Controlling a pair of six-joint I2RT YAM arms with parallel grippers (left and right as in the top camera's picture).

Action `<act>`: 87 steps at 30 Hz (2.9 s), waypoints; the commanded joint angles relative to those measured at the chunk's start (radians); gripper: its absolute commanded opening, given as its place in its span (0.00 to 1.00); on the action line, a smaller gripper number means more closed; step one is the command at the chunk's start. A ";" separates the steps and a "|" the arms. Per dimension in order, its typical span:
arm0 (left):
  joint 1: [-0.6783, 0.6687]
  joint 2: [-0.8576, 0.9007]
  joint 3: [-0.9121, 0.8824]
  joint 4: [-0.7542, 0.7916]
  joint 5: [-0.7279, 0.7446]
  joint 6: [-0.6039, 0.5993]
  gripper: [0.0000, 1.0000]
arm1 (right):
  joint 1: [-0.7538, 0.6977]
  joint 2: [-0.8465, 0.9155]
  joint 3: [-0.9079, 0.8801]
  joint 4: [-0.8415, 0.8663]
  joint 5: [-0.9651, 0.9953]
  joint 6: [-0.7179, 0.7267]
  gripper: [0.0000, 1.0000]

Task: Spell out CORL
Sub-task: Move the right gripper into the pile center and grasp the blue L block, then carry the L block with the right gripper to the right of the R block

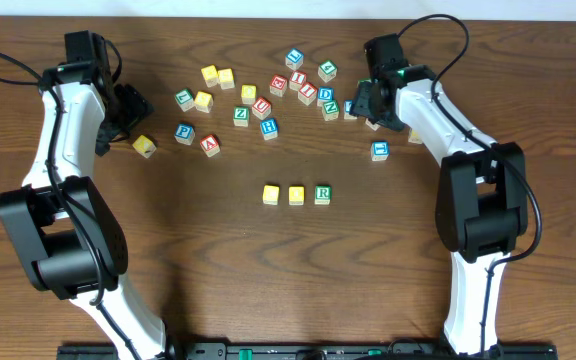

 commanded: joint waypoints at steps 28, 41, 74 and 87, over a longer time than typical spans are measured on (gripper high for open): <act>0.000 0.006 0.004 -0.005 -0.006 -0.013 0.87 | -0.082 0.035 0.007 -0.063 -0.145 -0.042 0.61; 0.000 0.006 0.004 -0.005 -0.006 -0.013 0.87 | -0.082 0.053 0.007 0.002 -0.143 -0.040 0.48; 0.001 0.006 0.004 -0.005 -0.006 -0.013 0.87 | -0.081 -0.137 0.010 -0.039 -0.286 -0.108 0.29; 0.000 0.006 0.004 -0.005 -0.006 -0.013 0.87 | -0.015 -0.199 0.006 -0.396 -0.357 -0.217 0.29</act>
